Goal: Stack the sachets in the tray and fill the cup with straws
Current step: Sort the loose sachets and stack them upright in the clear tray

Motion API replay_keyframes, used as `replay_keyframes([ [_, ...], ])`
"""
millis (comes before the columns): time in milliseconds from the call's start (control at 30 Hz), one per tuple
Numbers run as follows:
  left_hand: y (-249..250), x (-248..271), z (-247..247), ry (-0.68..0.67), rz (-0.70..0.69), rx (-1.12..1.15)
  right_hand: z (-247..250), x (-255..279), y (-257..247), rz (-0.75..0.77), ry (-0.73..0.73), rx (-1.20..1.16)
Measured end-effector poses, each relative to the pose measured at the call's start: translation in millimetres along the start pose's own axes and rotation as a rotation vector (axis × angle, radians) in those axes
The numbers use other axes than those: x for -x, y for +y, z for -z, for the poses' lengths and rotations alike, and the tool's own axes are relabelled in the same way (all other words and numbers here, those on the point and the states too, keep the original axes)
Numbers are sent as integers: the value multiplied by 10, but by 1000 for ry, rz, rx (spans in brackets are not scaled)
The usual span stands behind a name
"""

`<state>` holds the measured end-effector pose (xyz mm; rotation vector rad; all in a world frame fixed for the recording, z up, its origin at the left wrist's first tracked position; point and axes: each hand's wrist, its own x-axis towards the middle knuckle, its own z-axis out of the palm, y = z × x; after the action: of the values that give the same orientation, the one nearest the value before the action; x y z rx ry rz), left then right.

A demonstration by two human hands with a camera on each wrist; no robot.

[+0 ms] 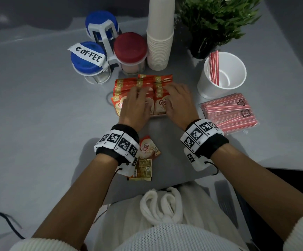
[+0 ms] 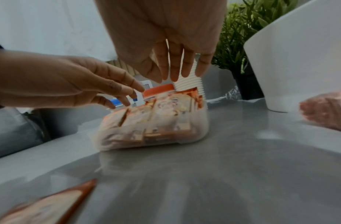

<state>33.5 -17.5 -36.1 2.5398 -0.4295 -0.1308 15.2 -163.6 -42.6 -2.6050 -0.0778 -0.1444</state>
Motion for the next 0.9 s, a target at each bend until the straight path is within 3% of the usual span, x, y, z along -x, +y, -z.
replay_keyframes([
  [100, -91, 98, 67, 9, 32, 77, -4, 78, -128, 51, -4, -37],
  [233, -217, 247, 110, -114, 82, 52, -75, 240, -273, 52, -354, -79],
  [367, -327, 462, 95, -273, 161, 24, -202, 416, -345, -28, -689, 69],
  [433, -367, 550, 81, -317, 199, 29, -246, 477, -348, -35, -786, 109],
  [733, -457, 780, 49, -390, 268, 100, -329, 488, -430, -109, -772, 176],
  [900, -392, 772, 50, -347, 270, 214, -252, 514, -449, -194, -586, -29],
])
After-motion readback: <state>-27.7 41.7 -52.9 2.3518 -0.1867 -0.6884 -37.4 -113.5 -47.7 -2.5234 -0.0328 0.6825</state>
